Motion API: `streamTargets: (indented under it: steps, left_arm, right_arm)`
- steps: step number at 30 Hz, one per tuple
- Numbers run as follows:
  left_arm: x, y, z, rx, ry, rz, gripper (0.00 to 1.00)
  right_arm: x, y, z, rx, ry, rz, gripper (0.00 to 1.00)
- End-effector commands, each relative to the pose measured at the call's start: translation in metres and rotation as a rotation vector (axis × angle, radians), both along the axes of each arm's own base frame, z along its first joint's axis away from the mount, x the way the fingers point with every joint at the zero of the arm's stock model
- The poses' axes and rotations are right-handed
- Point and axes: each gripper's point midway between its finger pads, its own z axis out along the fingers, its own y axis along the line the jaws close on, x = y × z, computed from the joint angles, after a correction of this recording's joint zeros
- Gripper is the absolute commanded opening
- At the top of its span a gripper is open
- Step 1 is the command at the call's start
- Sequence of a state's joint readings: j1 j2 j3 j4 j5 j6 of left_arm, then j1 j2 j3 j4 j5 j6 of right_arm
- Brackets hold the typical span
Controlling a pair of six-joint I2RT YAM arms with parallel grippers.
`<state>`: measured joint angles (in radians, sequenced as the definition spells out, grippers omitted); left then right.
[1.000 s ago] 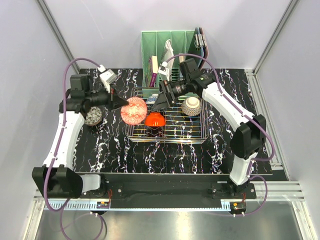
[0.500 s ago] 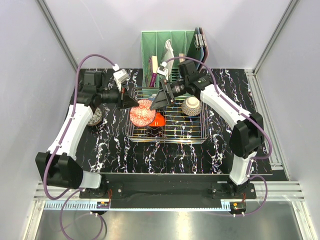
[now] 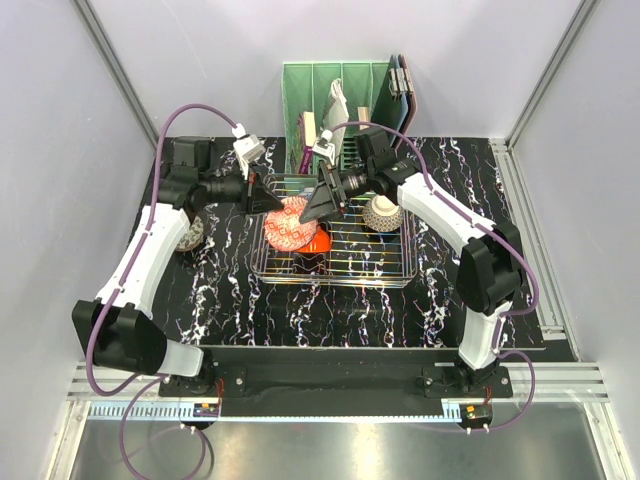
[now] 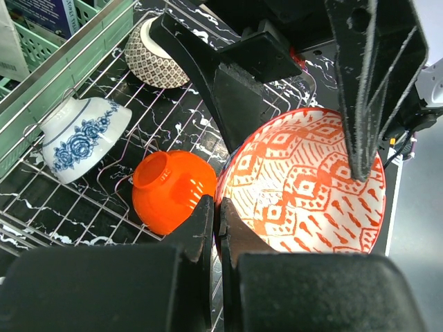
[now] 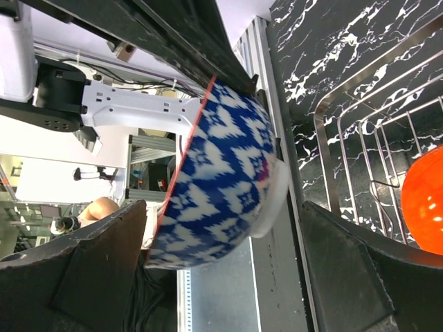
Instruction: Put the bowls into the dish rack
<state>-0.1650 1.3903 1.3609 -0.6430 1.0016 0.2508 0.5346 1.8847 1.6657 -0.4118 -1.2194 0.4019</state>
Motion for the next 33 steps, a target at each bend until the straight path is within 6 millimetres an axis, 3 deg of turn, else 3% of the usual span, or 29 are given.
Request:
streamTargets:
  steps: [1,19,23,30,31,33]
  left_arm:
    - [0.004,-0.008,0.025,-0.031,-0.080,-0.027,0.00]
    - [0.011,-0.005,0.016,0.046,-0.147,0.029,0.00]
    - [0.012,-0.005,0.015,0.047,-0.152,0.049,0.00]
    - [0.014,-0.004,0.017,0.054,-0.179,0.082,0.00]
    - [0.014,-0.005,0.016,0.053,-0.181,0.083,0.00]
    - [0.014,-0.004,0.018,0.054,-0.184,0.091,0.00]
  right_arm:
    - [-0.004,-0.002,0.018,0.056,-0.023,0.029,1.00]
    - [-0.022,-0.009,0.031,0.085,-0.001,0.064,0.98]
    - [-0.020,-0.007,0.039,0.115,0.029,0.074,0.95]
    - [-0.014,-0.002,0.033,0.134,0.093,0.059,0.96]
    - [-0.011,0.001,0.038,0.180,0.037,0.061,0.96]
    - [-0.010,0.002,0.031,0.169,0.138,0.051,0.96]
